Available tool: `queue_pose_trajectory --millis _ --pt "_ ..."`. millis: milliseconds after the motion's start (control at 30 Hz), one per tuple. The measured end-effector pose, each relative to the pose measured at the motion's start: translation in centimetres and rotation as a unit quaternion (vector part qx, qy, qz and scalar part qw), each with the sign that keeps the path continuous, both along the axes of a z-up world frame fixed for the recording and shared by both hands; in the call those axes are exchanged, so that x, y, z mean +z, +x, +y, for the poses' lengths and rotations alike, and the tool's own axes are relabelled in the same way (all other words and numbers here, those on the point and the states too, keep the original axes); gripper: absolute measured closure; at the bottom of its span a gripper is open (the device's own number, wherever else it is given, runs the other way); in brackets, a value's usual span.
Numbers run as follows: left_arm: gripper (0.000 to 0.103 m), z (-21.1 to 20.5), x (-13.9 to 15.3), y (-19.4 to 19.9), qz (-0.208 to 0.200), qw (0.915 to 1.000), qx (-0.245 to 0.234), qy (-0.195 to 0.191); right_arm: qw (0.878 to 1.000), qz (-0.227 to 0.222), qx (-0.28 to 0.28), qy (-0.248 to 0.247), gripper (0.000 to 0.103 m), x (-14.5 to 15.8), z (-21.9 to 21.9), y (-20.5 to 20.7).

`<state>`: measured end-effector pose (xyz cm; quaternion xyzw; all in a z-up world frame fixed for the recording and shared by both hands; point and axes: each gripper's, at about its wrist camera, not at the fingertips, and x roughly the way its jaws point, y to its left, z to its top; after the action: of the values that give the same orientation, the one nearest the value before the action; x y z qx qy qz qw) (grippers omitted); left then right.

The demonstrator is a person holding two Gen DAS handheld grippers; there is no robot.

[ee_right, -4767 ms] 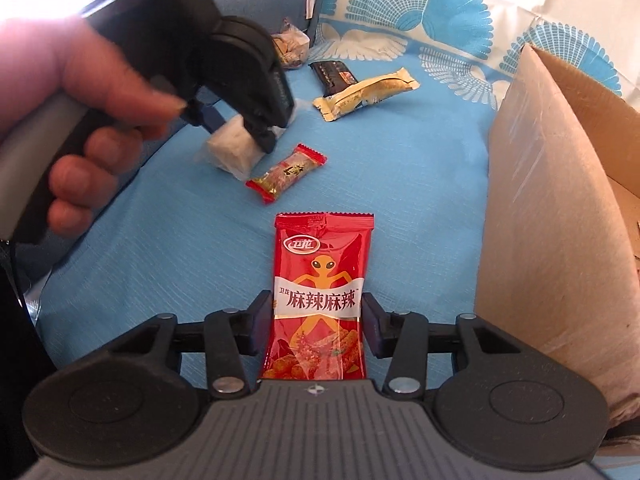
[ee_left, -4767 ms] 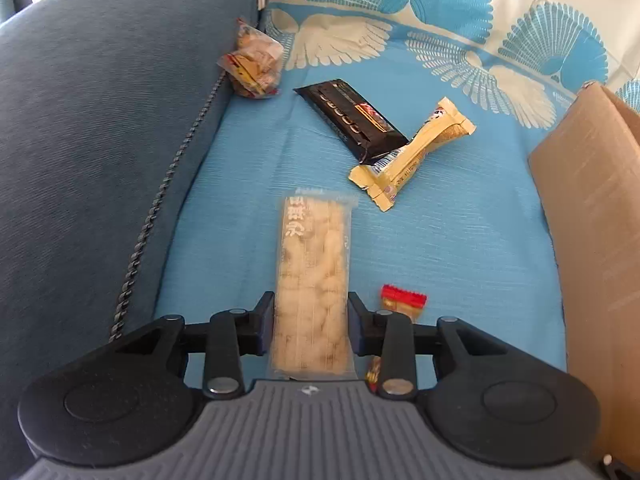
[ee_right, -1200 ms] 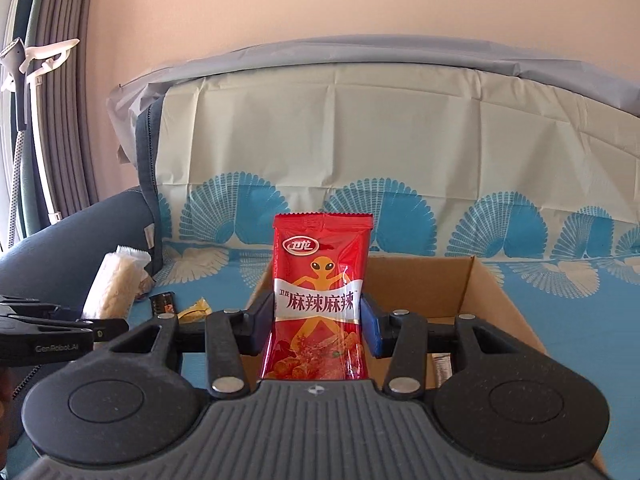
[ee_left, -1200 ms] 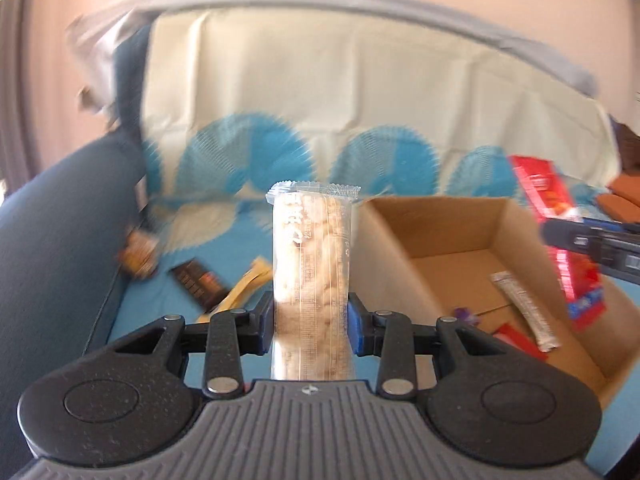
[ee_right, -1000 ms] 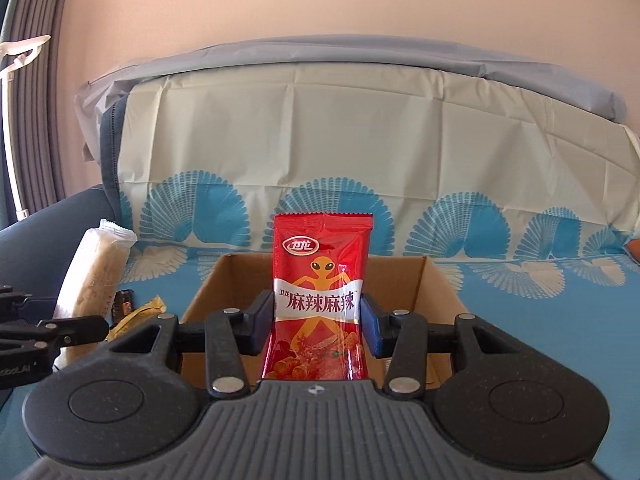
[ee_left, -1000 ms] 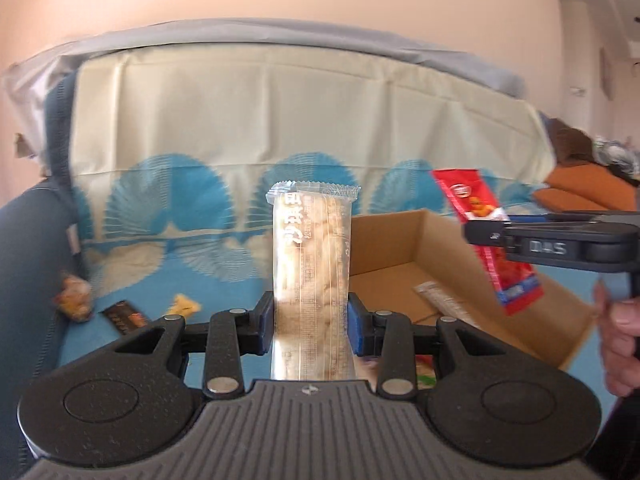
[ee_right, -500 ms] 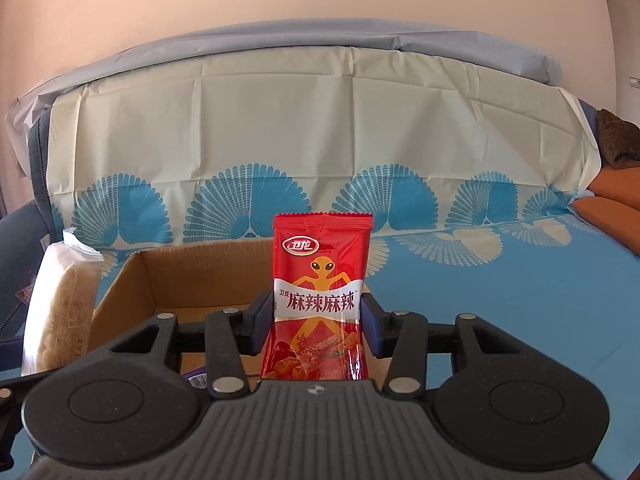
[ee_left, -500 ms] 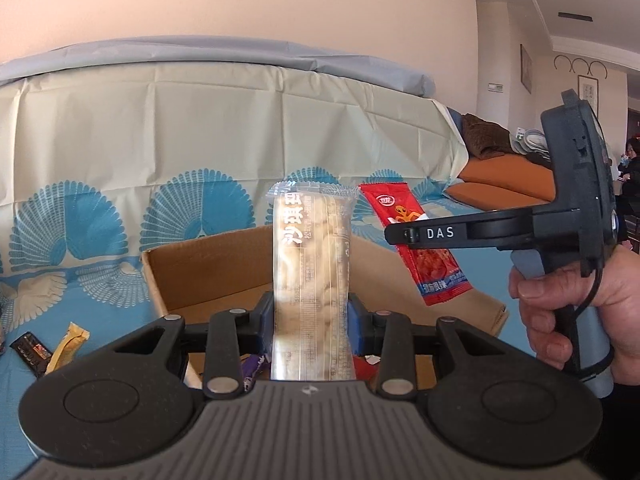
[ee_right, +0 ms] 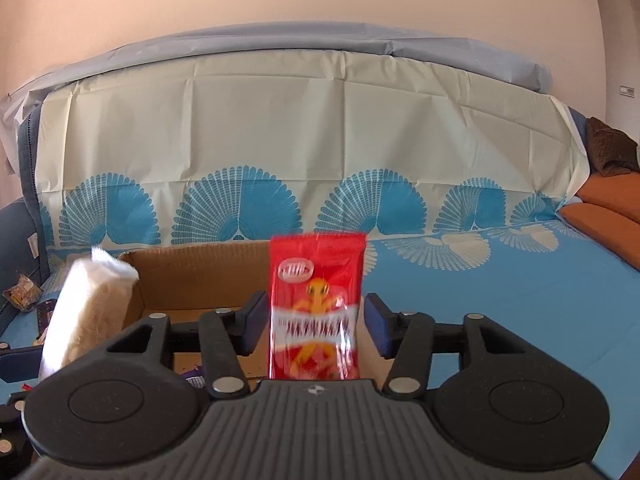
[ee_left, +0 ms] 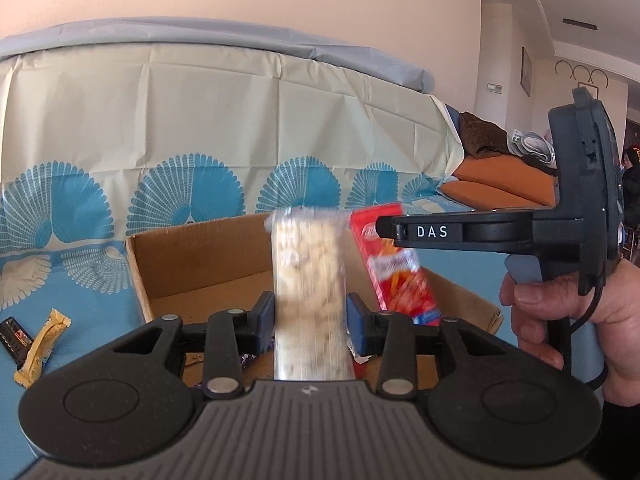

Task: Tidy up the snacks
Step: 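Open both tools to drop the red pack and peanut bar into the box, then grasp the small red-wrapped candy with the right tool while the left tool approaches the yellow wafer bar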

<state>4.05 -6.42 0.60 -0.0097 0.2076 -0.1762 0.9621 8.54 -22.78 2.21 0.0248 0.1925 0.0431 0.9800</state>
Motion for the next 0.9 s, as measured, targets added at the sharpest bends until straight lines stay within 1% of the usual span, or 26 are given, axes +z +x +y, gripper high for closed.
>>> queue_pose_trajectory --millis 33,67,133,267,300,333,400,467,533,567,600,667,733,767,800,833,867,900 --pt "0.035 0.2 0.0 0.1 -0.001 1.0 0.003 -0.001 1.0 -0.003 -0.006 0.0 0.025 0.1 0.1 0.0" --pt "0.025 0.5 0.2 0.0 -0.012 0.9998 0.018 0.0 1.0 -0.006 -0.01 0.004 0.023 0.2 0.1 -0.1" --pt "0.024 1.4 0.6 0.2 -0.017 0.9991 0.038 -0.011 1.0 -0.008 -0.009 0.011 0.022 0.3 0.2 -0.1" --pt "0.026 3.7 0.7 0.9 -0.006 0.9948 0.09 -0.048 1.0 -0.014 -0.011 0.01 0.022 0.3 0.8 -0.1" --pt "0.03 4.2 0.9 1.0 -0.005 0.9935 0.1 -0.054 1.0 -0.019 -0.013 0.007 0.022 0.4 1.0 -0.2" --pt "0.032 4.6 1.0 1.0 -0.01 0.9925 0.109 -0.053 1.0 -0.024 -0.015 0.005 0.022 0.4 1.2 -0.3" --pt "0.035 5.1 1.3 0.7 -0.023 0.9914 0.123 -0.04 0.999 -0.033 -0.017 0.006 0.023 0.6 1.5 -0.4" --pt "0.039 5.7 1.7 0.5 -0.027 0.9901 0.136 -0.021 0.999 -0.039 -0.017 0.014 0.023 0.7 1.8 -0.6" --pt "0.049 6.9 2.0 0.4 -0.012 0.9904 0.137 -0.008 0.999 -0.043 -0.01 0.029 0.023 1.0 2.2 -0.8" --pt "0.061 7.7 2.2 0.5 -0.001 0.9903 0.139 -0.001 0.998 -0.045 -0.005 0.037 0.023 1.1 2.5 -0.9" --pt "0.078 8.4 2.6 0.9 0.008 0.9903 0.139 0.006 0.998 -0.047 0.001 0.045 0.024 1.3 2.9 -1.1" --pt "0.092 10.3 3.9 2.0 0.013 0.989 0.145 0.028 0.997 -0.049 0.016 0.061 0.027 1.6 3.6 -1.3" --pt "0.094 12.3 5.6 3.3 0.011 0.986 0.16 0.045 0.995 -0.051 0.036 0.077 0.033 1.9 4.6 -1.6" --pt "0.095 13.3 6.3 4.1 0.014 0.9843 0.169 0.048 0.994 -0.051 0.046 0.08 0.035 2.0 5.1 -1.7" --pt "0.096 14.4 6.8 4.7 0.014 0.9824 0.181 0.044 0.994 -0.051 0.056 0.082 0.039 2.1 5.8 -1.8" --pt "0.096 15.4 6.9 5.1 0.006 0.9811 0.189 0.042 0.993 -0.051 0.067 0.083 0.044 2.2 6.5 -1.9" --pt "0.096 16.3 6.6 5.1 -0.007 0.9791 0.198 0.047 0.992 -0.05 0.079 0.083 0.047 2.2 7.1 -2.0" --pt "0.096 17.3 5.9 5.0 -0.015 0.9764 0.21 0.049 0.991 -0.05 0.094 0.083 0.052 2.3 7.9 -2.1"
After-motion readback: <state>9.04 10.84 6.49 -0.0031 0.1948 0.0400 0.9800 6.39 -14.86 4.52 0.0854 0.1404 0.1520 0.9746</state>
